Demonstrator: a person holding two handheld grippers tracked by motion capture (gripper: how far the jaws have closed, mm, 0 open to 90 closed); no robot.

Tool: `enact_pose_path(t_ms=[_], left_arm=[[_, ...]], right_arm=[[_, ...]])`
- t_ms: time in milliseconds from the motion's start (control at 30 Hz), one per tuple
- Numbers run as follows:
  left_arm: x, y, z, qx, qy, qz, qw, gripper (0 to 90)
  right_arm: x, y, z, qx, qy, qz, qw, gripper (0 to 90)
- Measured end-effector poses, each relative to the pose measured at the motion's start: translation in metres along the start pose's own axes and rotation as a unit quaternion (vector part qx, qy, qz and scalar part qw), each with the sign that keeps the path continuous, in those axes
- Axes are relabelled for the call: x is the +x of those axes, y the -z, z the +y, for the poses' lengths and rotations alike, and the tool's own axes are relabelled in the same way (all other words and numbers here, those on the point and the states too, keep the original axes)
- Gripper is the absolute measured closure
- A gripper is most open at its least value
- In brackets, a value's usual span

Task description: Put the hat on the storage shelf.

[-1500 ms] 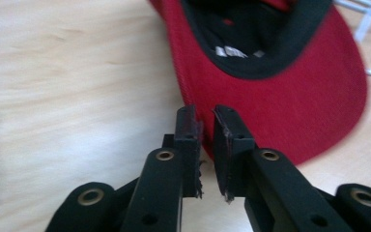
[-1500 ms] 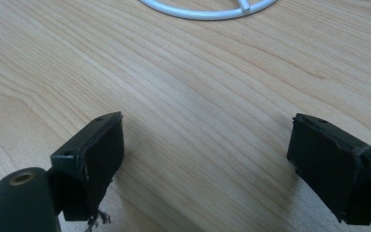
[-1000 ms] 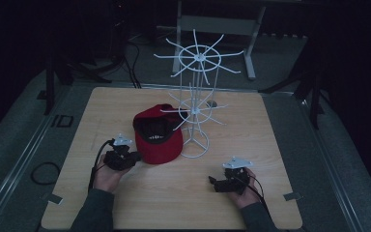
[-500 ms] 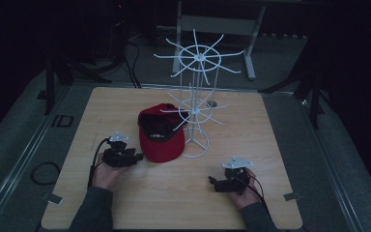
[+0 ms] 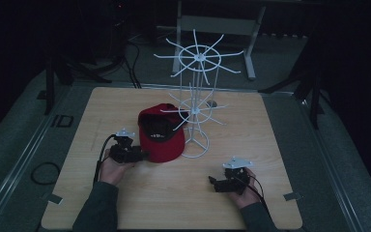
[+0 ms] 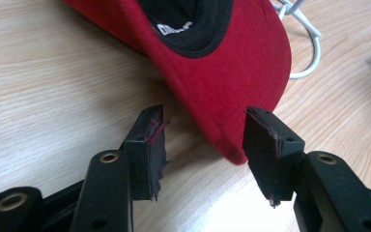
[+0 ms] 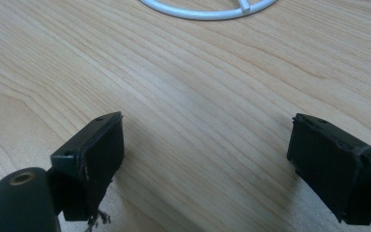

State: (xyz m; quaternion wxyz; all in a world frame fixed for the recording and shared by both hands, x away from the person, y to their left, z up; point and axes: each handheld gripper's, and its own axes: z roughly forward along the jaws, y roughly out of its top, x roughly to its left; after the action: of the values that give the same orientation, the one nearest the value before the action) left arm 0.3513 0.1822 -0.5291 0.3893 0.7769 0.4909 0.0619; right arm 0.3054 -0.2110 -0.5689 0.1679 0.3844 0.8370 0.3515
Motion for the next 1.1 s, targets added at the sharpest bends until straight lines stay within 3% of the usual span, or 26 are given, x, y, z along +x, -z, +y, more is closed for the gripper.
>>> enact_pose_path(t_ms=[467,700,1100], left_arm=[[-0.003,-0.023,0.007,0.027,-0.002,-0.02,0.9994,52.1],[-0.001,-0.033,0.009,0.038,0.011,-0.034,0.9987,53.2],[-0.004,-0.044,0.008,0.052,0.0,-0.039,0.9979,55.6]], right_arm=[[0.0,0.0,0.0,0.001,-0.001,0.0,1.0,12.8],[0.0,0.0,0.0,0.001,-0.001,0.0,1.0,12.8],[0.0,0.0,0.0,0.001,-0.001,0.0,1.0,12.8]])
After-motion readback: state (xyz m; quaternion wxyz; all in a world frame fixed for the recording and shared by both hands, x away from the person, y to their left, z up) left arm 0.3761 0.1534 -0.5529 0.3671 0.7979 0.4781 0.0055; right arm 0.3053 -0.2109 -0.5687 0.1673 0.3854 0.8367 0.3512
